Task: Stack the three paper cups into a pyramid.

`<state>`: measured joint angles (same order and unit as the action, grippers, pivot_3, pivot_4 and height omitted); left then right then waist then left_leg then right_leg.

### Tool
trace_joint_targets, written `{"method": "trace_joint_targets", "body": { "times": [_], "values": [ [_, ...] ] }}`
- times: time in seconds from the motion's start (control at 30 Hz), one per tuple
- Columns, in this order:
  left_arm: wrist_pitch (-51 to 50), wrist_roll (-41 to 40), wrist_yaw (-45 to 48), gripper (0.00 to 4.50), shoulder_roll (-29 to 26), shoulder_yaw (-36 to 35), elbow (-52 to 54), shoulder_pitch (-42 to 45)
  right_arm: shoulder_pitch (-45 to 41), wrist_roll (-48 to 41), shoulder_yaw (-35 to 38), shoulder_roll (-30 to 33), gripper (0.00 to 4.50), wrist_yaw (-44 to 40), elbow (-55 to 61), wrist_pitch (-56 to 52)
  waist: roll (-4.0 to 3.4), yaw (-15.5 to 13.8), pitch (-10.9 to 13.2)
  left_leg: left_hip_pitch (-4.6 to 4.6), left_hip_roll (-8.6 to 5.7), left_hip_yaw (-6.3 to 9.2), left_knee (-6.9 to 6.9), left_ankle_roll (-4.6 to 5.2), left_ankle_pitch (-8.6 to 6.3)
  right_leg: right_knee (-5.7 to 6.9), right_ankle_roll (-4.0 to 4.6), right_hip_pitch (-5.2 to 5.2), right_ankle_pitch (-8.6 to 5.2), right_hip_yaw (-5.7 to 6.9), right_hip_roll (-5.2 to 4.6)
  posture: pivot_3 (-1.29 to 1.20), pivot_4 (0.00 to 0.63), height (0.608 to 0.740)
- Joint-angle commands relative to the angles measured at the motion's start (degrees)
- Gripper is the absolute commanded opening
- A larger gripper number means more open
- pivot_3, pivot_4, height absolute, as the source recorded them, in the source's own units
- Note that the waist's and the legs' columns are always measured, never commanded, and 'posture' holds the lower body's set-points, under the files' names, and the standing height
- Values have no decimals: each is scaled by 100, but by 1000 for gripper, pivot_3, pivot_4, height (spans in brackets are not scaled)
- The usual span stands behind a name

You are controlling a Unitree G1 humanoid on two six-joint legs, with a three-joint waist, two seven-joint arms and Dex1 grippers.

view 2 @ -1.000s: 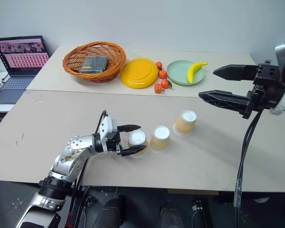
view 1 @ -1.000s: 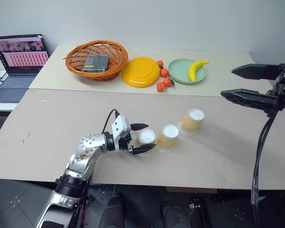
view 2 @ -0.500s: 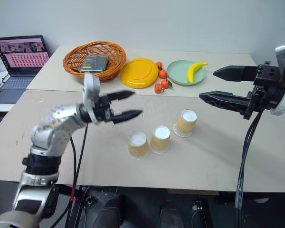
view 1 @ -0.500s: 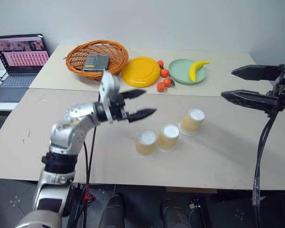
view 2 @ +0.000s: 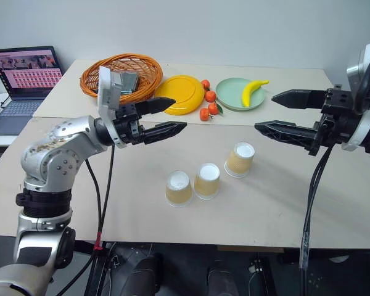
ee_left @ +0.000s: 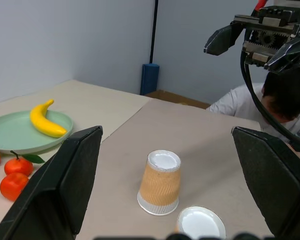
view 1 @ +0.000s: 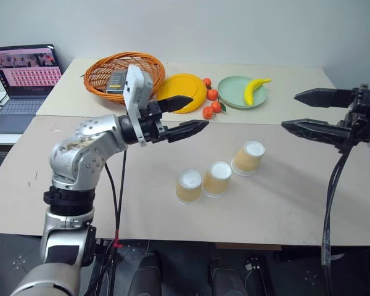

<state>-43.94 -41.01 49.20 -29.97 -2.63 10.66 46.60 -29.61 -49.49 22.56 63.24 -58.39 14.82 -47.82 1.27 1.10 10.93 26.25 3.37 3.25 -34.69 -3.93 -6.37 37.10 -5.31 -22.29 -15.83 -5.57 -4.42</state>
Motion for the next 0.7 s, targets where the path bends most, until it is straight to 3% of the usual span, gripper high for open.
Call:
{"method": "trace_joint_targets", "body": {
  "times": [0.03, 0.13, 0.27, 0.7],
  "values": [
    [-283, -413, 248, 4399, -376, -340, 195, 381, 430, 559, -31, 257, 4500, -234, -69, 441, 0, -4, 0, 0, 0, -1, 1, 0, 0, 0, 0, 0, 0, 0, 0, 0, 150, 732],
    [-820, -825, 503, 4399, -860, -420, 354, 573, 1000, 1192, -195, 224, 4500, -285, -388, 957, 0, -7, 0, 0, 0, -1, 1, 0, 0, -1, -3, 0, -3, 0, 0, 0, 150, 732],
    [-1395, -1236, 648, 4399, -1405, -415, 704, 664, 1294, 1724, -488, -386, 4500, -124, -1093, 1710, 1, 21, 0, 0, 1, 0, 0, 0, 0, 0, -9, 1, -6, 1, 0, 0, 150, 732],
    [-1632, -1514, 360, 4399, -1630, -527, 958, 378, 593, 2390, -1286, -1481, 4500, -44, -2039, 2490, -11, 111, 2, -4, 0, 0, -1, 0, 1, 6, -26, 1, -14, -2, 1, 0, 150, 732]
  ]
}}
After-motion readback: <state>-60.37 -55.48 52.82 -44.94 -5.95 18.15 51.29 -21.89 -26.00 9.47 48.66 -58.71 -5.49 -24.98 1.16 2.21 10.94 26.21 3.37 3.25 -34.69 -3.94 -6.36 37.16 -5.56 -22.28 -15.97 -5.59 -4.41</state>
